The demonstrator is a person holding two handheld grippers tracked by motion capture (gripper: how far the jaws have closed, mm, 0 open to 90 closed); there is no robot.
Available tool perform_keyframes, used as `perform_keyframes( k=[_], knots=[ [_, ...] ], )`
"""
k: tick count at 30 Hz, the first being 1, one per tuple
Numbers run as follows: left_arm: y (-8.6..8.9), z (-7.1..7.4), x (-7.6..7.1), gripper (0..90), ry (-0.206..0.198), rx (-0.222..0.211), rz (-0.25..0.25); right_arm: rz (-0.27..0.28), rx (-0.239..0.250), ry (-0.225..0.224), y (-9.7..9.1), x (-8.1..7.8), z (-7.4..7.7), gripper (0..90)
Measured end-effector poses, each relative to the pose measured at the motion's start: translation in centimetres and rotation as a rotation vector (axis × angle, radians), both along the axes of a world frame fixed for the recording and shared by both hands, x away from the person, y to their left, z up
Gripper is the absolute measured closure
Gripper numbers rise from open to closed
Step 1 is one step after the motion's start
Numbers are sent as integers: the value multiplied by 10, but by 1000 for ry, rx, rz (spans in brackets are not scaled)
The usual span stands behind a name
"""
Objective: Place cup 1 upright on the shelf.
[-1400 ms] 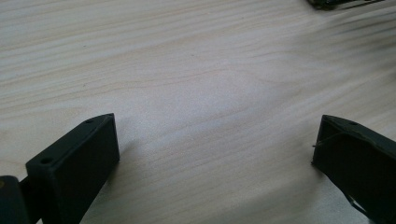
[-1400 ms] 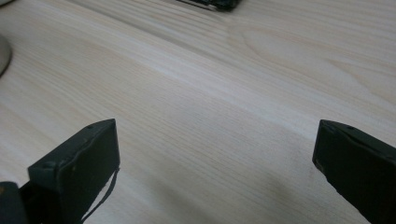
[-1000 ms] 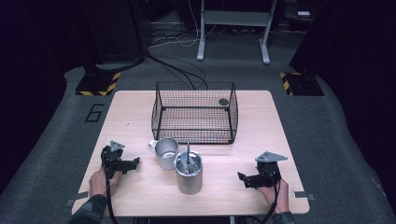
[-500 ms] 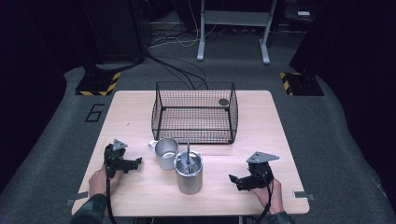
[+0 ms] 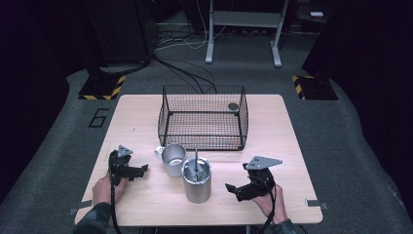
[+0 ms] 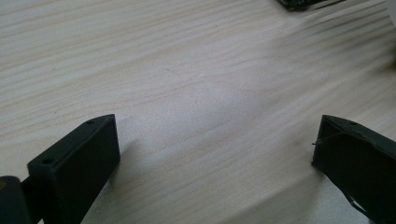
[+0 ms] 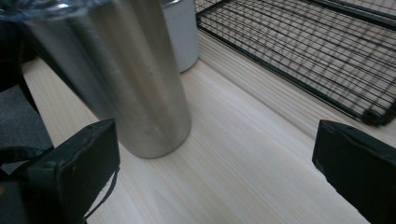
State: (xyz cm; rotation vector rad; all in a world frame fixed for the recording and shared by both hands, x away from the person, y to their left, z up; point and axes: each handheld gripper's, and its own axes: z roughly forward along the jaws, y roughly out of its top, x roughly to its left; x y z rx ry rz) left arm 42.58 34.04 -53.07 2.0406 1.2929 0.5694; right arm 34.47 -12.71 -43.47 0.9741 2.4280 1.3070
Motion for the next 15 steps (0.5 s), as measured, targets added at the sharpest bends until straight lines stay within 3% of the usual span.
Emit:
perform_keyframes(
  k=[8, 15],
  knots=[
    [0, 0, 0, 4, 0, 0, 0, 86, 23, -7, 26, -4, 10, 0],
    [0, 0, 0, 4, 0, 1, -1, 140, 34, -19, 47, -5, 10, 0]
  ],
)
